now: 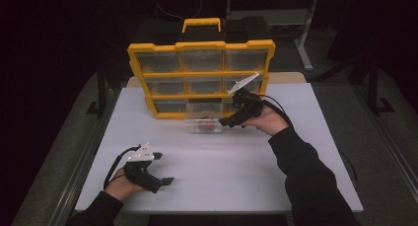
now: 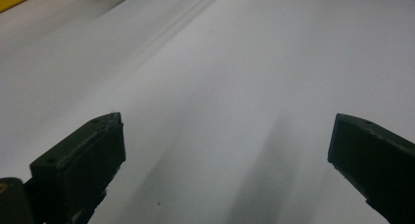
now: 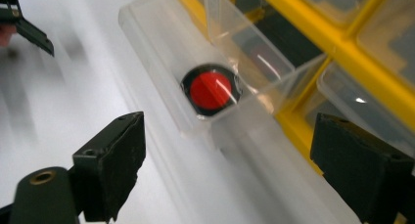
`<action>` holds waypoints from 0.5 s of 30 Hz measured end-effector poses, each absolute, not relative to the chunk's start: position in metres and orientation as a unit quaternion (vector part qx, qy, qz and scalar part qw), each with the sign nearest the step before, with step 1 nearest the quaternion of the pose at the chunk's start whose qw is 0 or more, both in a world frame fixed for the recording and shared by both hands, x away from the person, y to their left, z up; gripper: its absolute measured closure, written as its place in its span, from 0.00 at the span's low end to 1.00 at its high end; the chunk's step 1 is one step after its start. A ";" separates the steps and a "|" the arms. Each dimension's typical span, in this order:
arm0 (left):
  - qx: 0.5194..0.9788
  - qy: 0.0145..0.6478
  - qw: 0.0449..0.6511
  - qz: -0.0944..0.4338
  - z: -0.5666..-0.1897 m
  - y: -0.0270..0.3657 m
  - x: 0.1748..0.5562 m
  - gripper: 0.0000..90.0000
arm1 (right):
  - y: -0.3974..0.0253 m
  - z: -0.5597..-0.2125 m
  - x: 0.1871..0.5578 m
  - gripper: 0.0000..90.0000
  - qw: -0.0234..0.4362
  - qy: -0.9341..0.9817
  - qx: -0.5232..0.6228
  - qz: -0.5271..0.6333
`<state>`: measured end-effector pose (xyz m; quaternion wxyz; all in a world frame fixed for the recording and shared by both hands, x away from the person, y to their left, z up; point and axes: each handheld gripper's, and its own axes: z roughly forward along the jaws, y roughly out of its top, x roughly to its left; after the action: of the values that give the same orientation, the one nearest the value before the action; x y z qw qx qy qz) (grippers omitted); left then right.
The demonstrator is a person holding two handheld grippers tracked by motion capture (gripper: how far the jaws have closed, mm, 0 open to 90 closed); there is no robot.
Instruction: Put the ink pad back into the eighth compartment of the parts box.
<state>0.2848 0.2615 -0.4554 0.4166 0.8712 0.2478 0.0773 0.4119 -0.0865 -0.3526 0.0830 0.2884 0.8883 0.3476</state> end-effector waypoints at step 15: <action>0.872 0.247 0.416 0.077 -0.456 0.261 0.285 0.00 | -0.120 -0.383 0.378 0.00 0.103 0.869 0.306 0.375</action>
<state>0.2846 0.2607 -0.4559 0.4158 0.8720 0.2465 0.0771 0.3775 -0.1203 -0.3827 0.1032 0.3064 0.8686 0.3754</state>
